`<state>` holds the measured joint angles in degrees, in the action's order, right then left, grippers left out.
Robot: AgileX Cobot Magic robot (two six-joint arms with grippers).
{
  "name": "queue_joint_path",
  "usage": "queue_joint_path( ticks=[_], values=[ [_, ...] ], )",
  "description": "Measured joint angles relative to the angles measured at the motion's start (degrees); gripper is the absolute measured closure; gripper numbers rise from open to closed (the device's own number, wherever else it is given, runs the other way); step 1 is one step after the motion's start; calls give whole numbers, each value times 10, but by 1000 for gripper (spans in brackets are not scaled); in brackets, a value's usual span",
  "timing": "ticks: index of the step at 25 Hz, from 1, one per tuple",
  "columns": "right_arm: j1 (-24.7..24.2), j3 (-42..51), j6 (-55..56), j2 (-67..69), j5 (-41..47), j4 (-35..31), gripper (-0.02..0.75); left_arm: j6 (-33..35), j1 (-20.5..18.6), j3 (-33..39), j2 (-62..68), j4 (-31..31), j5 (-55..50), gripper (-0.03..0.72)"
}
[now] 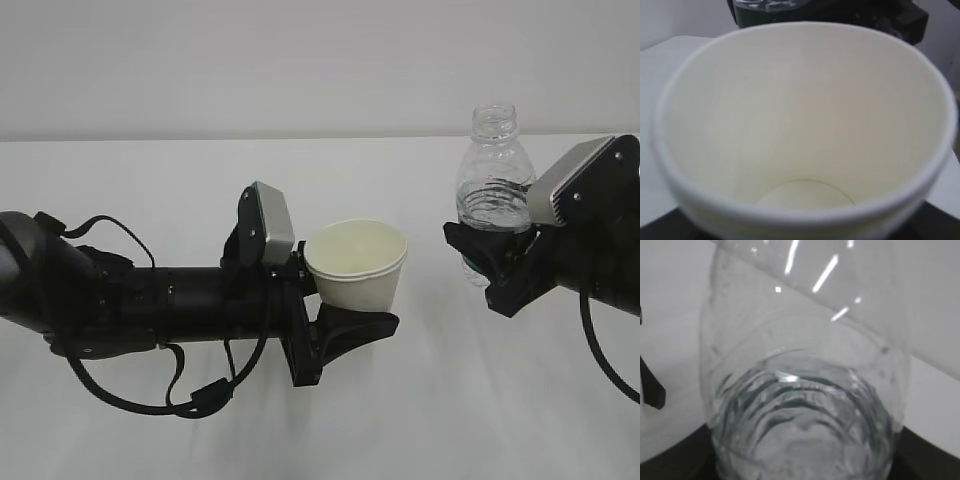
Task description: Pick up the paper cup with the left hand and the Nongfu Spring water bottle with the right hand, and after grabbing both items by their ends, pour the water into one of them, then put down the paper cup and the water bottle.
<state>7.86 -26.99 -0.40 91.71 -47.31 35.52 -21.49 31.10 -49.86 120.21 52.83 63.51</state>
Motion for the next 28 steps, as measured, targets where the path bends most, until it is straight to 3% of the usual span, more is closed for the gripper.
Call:
queue_joint_path(
  ticks=[13, 28],
  values=[
    [0, -12, -79, -4, 16, 23, 265, -14, 2, -32, 0, 42, -13, 218],
    [0, -23, -196, -4, 31, 23, 265, -16, 26, -33, 0, 47, -14, 218]
  ],
)
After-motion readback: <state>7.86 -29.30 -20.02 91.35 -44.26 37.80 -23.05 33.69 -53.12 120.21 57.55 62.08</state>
